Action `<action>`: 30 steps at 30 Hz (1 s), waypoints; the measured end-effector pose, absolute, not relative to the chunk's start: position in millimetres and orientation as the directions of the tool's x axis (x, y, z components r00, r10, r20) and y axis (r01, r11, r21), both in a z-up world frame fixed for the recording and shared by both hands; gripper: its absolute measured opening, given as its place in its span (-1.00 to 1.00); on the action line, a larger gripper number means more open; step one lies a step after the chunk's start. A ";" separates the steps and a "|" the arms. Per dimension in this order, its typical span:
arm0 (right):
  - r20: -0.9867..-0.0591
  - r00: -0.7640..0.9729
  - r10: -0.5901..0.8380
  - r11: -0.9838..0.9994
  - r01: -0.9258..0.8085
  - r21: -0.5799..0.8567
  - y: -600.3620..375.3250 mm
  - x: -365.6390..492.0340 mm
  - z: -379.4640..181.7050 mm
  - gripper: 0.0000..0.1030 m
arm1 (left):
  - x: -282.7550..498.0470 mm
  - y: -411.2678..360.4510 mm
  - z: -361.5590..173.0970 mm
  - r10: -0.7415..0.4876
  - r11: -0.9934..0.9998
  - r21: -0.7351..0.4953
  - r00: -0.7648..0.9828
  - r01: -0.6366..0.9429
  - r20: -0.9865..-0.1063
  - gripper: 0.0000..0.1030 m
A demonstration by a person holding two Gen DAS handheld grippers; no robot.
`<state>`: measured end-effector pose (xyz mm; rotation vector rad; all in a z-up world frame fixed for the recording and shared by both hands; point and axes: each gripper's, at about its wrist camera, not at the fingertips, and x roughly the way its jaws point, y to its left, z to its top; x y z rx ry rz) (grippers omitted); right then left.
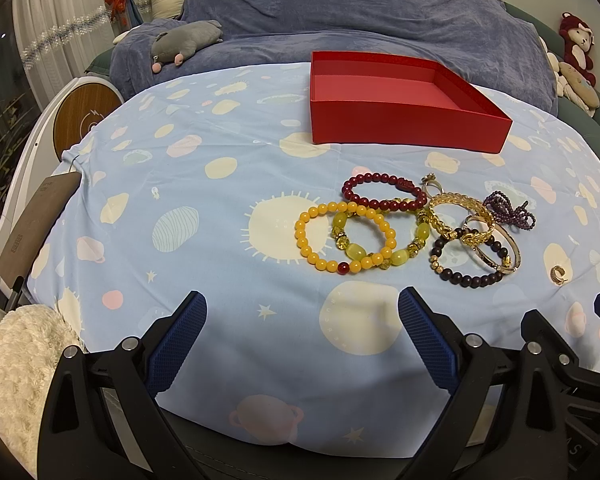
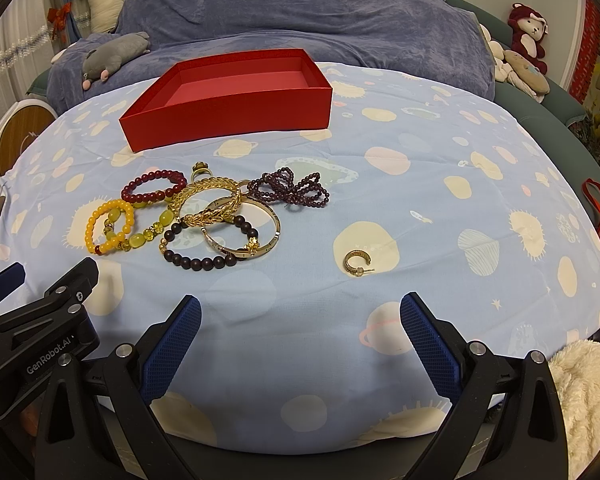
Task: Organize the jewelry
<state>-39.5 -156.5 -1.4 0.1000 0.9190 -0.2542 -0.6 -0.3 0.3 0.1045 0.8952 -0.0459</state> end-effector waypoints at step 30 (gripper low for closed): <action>-0.802 0.580 -0.142 0.960 0.278 0.031 -172.4 -40.3 3.8 0.86 | 35.4 45.6 -1.9 -0.098 0.993 -0.118 0.562 0.001 -0.821 0.81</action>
